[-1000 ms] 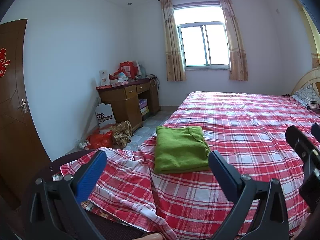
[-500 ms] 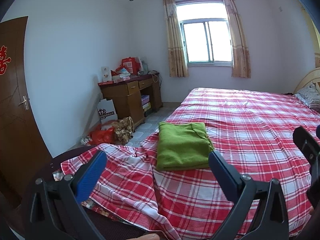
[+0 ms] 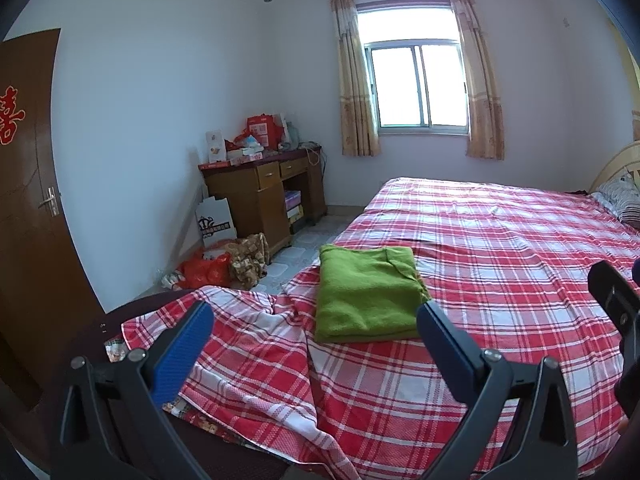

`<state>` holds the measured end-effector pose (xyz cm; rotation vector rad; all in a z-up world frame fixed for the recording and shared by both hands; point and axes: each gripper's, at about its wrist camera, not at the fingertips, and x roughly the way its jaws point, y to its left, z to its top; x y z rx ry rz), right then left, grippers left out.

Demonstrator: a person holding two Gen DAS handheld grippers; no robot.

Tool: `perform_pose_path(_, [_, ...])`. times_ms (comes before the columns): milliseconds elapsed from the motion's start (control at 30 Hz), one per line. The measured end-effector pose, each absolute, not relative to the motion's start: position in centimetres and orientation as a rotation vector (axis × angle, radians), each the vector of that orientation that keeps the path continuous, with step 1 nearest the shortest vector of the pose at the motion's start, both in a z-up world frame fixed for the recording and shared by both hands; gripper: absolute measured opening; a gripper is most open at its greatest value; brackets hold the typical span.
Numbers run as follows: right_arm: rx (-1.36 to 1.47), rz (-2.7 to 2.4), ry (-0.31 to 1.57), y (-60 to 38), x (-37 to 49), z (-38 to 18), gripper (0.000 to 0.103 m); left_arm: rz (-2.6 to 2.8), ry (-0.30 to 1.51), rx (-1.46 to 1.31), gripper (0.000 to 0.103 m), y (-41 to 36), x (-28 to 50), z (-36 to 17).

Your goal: Fold small clothes

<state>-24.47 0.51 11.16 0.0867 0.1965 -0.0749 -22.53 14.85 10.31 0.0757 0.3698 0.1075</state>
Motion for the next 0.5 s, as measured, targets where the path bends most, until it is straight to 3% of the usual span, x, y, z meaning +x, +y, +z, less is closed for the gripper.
perform_pose_path(500, [0.107,-0.074,0.222,0.13,-23.72,10.55,0.089,0.096,0.406,0.082,0.103,14.53,-21.76,9.78])
